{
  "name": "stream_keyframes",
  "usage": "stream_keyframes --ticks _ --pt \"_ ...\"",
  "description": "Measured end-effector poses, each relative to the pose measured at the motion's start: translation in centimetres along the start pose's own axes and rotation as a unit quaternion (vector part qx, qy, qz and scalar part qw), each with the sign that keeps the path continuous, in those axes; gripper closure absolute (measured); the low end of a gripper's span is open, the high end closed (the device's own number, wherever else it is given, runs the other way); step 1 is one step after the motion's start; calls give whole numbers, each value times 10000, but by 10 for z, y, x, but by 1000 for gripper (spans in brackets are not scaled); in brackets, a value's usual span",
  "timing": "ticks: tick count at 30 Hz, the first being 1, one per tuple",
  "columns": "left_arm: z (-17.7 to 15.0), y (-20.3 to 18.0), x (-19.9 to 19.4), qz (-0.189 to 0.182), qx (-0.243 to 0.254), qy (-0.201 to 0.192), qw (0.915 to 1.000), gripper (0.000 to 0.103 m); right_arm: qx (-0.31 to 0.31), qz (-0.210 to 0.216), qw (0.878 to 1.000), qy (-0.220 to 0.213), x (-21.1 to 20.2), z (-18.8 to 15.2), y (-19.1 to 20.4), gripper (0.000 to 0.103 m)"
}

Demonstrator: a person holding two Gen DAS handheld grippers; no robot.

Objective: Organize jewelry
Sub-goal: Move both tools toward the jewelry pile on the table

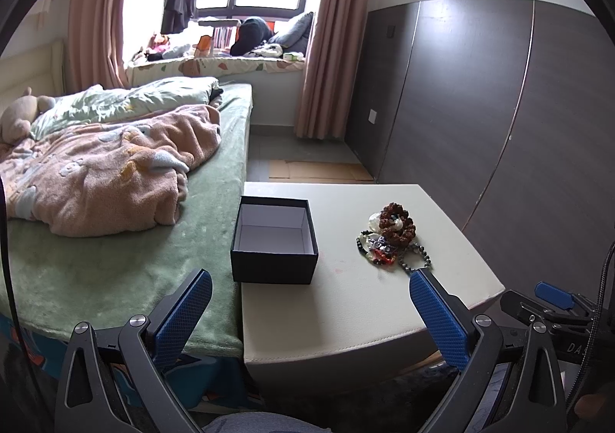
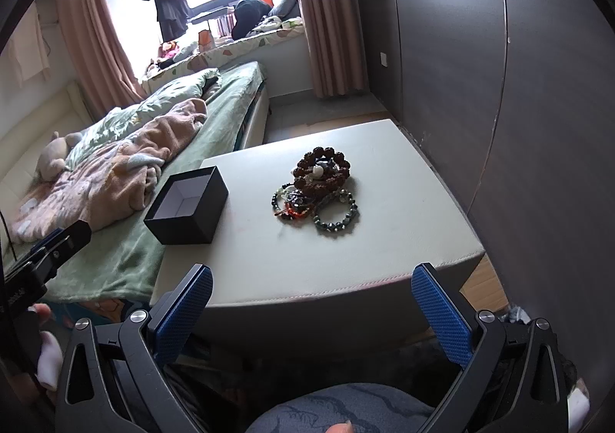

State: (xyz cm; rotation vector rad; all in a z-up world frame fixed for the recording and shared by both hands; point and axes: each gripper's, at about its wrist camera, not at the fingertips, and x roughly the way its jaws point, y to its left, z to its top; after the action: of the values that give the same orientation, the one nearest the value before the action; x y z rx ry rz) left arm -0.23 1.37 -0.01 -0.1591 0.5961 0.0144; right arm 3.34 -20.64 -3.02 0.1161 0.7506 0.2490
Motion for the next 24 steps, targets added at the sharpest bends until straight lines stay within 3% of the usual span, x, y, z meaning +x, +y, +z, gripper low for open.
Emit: stream_keyframes --ticks 13,24 --pt "12 4 10 -308 -6 200 9993 1 36 178 9997 134 3 13 1 0" --pt "60 -1 24 -632 -217 222 9975 1 596 510 9969 1 15 52 -15 0"
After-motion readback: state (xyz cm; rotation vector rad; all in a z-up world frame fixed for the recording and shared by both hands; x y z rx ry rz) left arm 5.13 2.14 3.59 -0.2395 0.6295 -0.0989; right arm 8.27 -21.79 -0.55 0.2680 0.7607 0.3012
